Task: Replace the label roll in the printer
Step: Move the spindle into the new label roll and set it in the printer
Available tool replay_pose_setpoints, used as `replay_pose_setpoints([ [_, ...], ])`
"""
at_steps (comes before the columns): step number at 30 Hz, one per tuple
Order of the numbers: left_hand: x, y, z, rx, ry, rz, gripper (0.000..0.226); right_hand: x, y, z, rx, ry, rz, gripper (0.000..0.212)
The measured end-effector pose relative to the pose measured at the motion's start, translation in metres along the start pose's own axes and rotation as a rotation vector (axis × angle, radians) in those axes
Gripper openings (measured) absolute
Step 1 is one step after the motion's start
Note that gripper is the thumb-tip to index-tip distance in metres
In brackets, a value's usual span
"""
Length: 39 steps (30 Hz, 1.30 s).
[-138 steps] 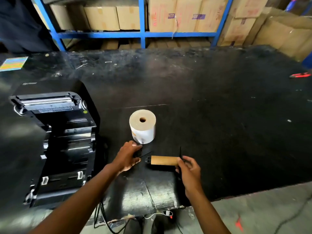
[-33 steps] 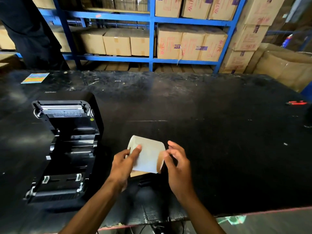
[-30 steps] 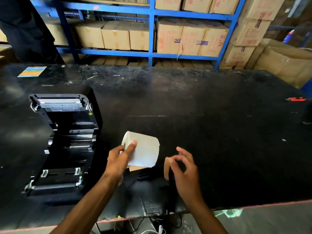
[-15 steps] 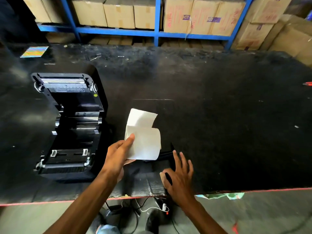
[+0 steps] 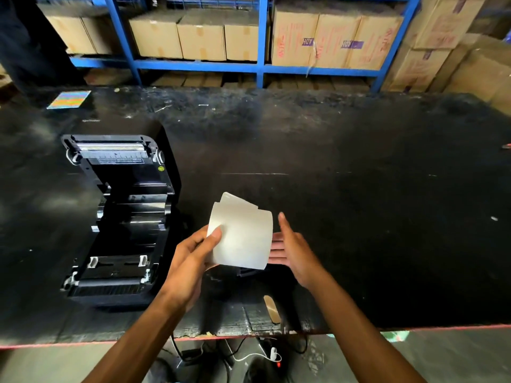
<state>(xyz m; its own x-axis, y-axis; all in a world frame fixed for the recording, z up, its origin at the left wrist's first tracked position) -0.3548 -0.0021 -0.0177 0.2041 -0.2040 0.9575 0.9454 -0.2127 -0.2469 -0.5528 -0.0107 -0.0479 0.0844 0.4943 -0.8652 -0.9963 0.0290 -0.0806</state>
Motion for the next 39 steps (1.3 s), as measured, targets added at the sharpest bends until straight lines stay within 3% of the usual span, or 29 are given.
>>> replay_pose_setpoints([
  [2, 0.009, -0.003, 0.000, -0.033, -0.030, -0.002, 0.048, -0.013, -0.019, -0.004, -0.137, -0.067, -0.152, 0.067],
  [5, 0.017, -0.004, 0.001, -0.057, -0.041, -0.005, 0.048, -0.042, -0.022, -0.009, -0.061, 0.044, -0.330, 0.060],
  [8, 0.019, -0.003, 0.001, -0.062, -0.021, 0.001, 0.048, -0.077, -0.018, -0.013, 0.001, 0.195, -0.275, 0.029],
  [11, 0.016, -0.003, 0.000, -0.040, 0.006, 0.034, 0.049, -0.100, -0.014, -0.011, -0.039, 0.359, -0.097, 0.017],
  [17, 0.011, -0.003, -0.008, 0.043, 0.043, 0.109, 0.053, -0.095, -0.024, 0.013, -0.210, 0.559, 0.244, 0.020],
  [23, 0.005, -0.008, -0.016, 0.042, 0.082, 0.131, 0.039, -0.085, -0.030, 0.028, -0.201, 0.755, 0.503, 0.028],
  [29, -0.004, -0.012, -0.018, 0.015, 0.141, 0.267, 0.040, -0.075, -0.032, 0.038, -0.014, 0.918, 0.425, 0.020],
  [34, 0.000, -0.016, -0.023, -0.007, 0.234, 0.255, 0.072, -0.075, -0.034, 0.040, 0.044, 0.954, 0.322, 0.023],
  [39, -0.002, -0.006, -0.027, 0.148, 0.232, 0.226, 0.040, -0.068, -0.039, 0.037, -0.042, 0.916, 0.271, 0.025],
])
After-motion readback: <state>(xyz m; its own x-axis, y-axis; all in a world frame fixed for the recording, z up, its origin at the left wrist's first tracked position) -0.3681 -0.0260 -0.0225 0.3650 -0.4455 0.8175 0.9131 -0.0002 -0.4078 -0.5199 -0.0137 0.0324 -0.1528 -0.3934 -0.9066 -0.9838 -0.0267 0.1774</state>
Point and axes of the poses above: each hand's wrist, its own z-axis away from the middle knuckle, its own y-axis out of the back of the hand, x = y × z, the point moved 6 cm from there along -z, towards the middle knuckle, and after that the axes turned 7 degrees about -x, right-handed, at the moved point
